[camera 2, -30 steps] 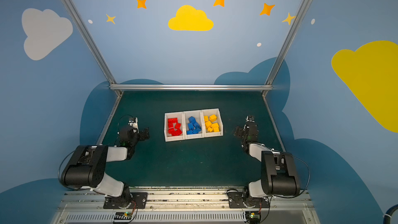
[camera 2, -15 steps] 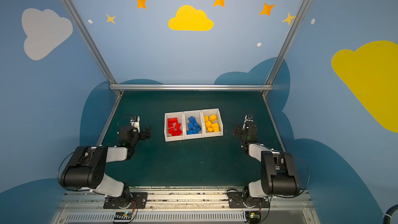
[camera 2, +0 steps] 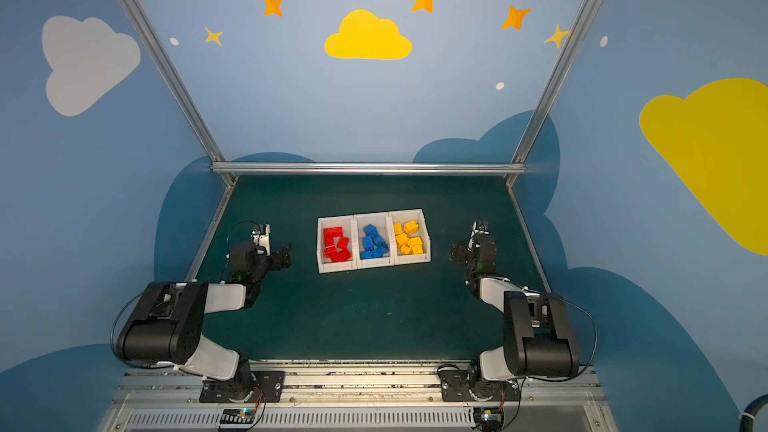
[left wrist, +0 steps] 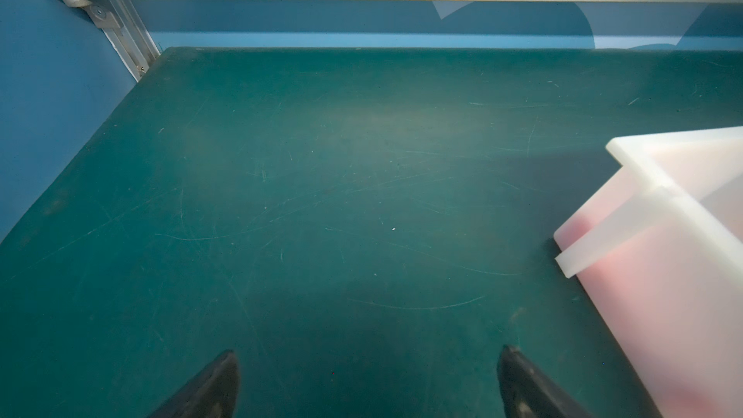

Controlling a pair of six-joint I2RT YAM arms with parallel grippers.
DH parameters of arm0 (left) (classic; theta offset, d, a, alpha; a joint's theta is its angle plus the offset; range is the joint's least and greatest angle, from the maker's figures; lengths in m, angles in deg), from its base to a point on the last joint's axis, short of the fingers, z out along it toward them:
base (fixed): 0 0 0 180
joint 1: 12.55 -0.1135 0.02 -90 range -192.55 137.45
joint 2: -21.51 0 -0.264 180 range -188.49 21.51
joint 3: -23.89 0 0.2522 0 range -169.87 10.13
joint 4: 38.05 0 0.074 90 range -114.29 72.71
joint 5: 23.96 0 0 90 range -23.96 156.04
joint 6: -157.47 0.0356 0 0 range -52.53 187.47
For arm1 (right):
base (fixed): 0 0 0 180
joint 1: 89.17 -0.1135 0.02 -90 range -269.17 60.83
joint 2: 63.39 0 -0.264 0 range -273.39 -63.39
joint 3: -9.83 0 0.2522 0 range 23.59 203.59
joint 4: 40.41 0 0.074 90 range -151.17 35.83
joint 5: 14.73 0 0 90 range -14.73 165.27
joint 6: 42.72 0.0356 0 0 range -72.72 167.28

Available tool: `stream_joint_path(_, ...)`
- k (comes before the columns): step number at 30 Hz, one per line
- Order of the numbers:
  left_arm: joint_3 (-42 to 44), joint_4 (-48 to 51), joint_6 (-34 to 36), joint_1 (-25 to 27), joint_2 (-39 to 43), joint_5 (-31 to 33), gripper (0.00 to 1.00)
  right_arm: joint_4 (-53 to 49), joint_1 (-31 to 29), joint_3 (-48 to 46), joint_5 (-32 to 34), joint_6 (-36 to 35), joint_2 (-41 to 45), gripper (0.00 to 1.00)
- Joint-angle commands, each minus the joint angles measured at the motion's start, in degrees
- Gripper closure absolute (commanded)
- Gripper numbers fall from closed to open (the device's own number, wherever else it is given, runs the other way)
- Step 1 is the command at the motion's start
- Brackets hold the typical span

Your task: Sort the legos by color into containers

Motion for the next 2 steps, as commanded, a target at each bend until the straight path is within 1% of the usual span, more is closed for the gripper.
stream_joint_path(1, -0.9, 0.5, 0.5, 0.1, 1.0, -0.1, 0.01, 0.4, -0.1, 0.5, -0.2, -0.4, 0.0, 0.09)
stream_joint_path(2, -0.9, 0.5, 0.5, 0.1, 0.9, -0.1, 0.01, 0.7, -0.3, 0.2, 0.1, -0.6, 0.3, 0.09)
